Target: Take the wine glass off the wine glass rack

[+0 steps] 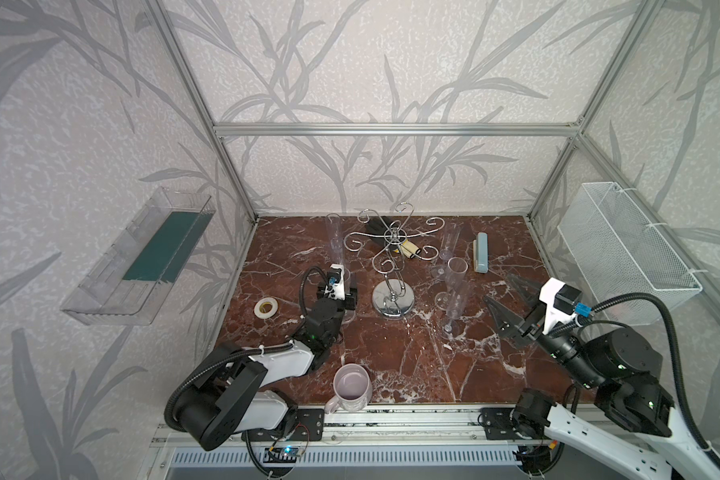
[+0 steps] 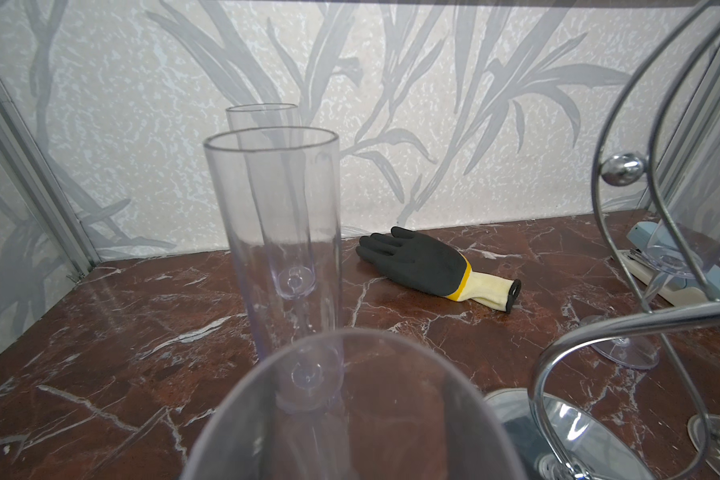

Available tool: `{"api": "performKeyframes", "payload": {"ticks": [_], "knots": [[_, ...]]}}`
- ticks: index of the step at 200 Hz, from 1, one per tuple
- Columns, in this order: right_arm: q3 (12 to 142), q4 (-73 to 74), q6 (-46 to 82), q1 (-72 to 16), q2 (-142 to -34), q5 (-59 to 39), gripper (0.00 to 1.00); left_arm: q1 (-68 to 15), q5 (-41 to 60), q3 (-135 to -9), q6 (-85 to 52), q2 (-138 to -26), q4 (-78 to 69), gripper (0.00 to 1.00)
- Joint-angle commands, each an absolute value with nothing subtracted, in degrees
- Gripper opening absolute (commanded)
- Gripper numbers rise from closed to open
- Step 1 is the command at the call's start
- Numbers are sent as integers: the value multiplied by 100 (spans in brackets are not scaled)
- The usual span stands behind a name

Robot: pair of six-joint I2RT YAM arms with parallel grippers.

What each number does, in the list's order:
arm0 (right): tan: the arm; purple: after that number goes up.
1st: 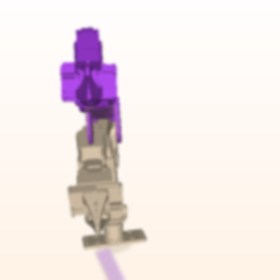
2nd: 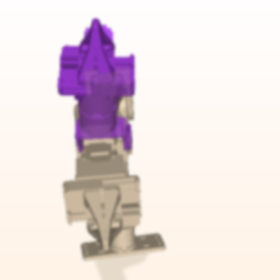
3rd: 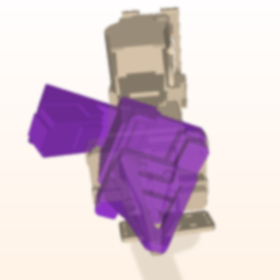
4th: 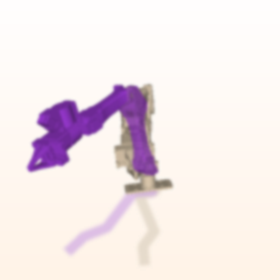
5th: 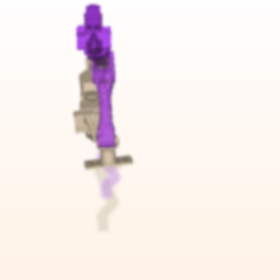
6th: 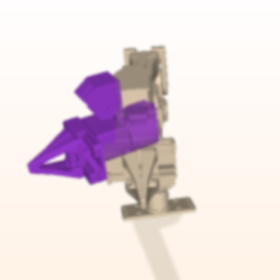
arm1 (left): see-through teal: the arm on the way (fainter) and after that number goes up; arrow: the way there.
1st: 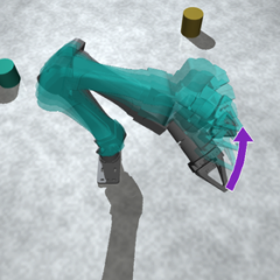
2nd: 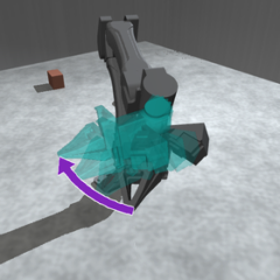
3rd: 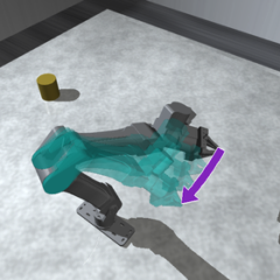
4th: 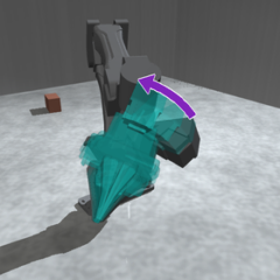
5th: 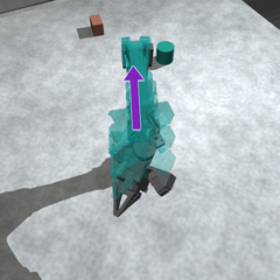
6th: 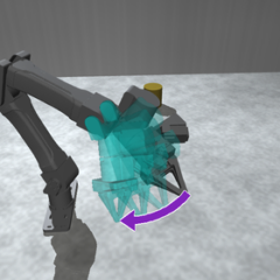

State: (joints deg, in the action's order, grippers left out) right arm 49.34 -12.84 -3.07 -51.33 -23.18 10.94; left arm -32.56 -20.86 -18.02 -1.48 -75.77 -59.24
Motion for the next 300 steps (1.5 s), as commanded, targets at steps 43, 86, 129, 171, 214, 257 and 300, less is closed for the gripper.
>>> {"api": "performKeyframes", "payload": {"ticks": [43,86,129,171,214,257,300], "knots": [[4834,-1243,-298,-5158,-2180,1213,71,-3239,-1956,-1758,-147,-7049,-5349,80],[4851,-1248,-314,-5159,-2155,1217,71,-3235,-1812,-1783,-199,-6636,-4915,99],[4933,-1276,-403,-5159,-2187,1257,71,-3251,-1345,-1817,-325,-5594,-3774,99],[5089,-1298,-572,-5159,-2325,1279,72,-3248,-1049,-1873,-539,-4250,-2566,99],[5702,-1271,-932,-5157,-3147,712,72,-3244,-143,-2780,-40,-3500,-1090,99],[6534,-1098,-1366,-5159,-4264,353,72,-3237,-98,-3952,567,-3696,-613,99],[7007,-1030,-1819,-4787,-4877,967,74,-3226,-845,-4720,1313,-3832,-475,99]]}}
